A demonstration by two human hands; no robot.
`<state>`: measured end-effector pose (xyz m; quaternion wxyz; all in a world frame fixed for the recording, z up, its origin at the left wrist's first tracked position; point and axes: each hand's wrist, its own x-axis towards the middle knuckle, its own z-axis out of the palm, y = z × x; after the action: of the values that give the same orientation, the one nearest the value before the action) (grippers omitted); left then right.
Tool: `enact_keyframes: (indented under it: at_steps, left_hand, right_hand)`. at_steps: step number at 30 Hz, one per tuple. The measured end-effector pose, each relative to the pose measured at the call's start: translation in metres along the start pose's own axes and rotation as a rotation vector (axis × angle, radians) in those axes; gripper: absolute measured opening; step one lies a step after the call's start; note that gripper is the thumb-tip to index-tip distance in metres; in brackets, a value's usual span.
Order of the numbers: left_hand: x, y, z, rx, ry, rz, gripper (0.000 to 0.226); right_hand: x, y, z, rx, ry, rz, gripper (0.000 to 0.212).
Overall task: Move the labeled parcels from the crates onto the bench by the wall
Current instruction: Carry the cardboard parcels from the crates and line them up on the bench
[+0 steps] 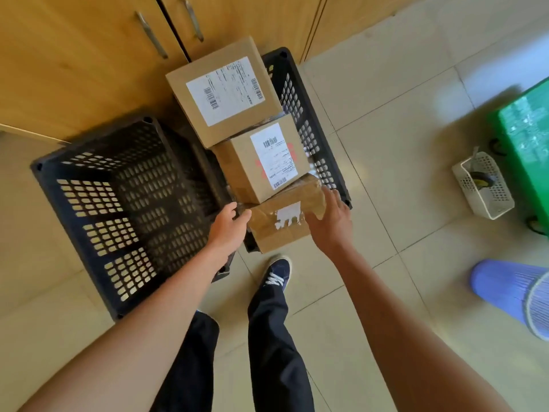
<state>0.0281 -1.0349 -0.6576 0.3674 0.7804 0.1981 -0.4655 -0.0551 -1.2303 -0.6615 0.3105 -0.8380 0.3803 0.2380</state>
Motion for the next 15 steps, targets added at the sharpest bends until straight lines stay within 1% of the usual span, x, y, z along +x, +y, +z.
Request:
enact_keyframes:
  at_steps: [2,4,5,7,9,12,15]
  left_hand:
    - [0.025,-0.005,0.016,-0.103,0.032,-0.076,0.058]
    - [0.045,-0.009,0.029,-0.206,0.040,-0.162,0.063]
    - [0.052,-0.011,0.035,-0.249,0.036,-0.202,0.062]
    - [0.060,-0.013,0.044,-0.333,0.011,-0.269,0.055]
    - [0.063,-0.015,0.049,-0.378,0.000,-0.295,0.052]
    - [0.060,-0.023,0.052,-0.418,0.025,-0.268,0.054]
    - [0.051,-0.034,0.055,-0.409,0.087,-0.234,0.055]
  right_hand:
    - [0.025,0.002,0.006,0.082,0.025,0.039,0.076]
    - [0.045,0.005,0.012,0.195,0.013,0.116,0.087]
    - [0.053,0.007,0.015,0.253,-0.004,0.157,0.092]
    - [0.066,0.013,0.025,0.344,-0.055,0.211,0.096]
    - [0.071,0.017,0.035,0.427,-0.087,0.223,0.092]
    - [0.063,0.016,0.042,0.480,-0.047,0.221,0.083]
    - [0.046,0.015,0.042,0.501,0.021,0.196,0.081]
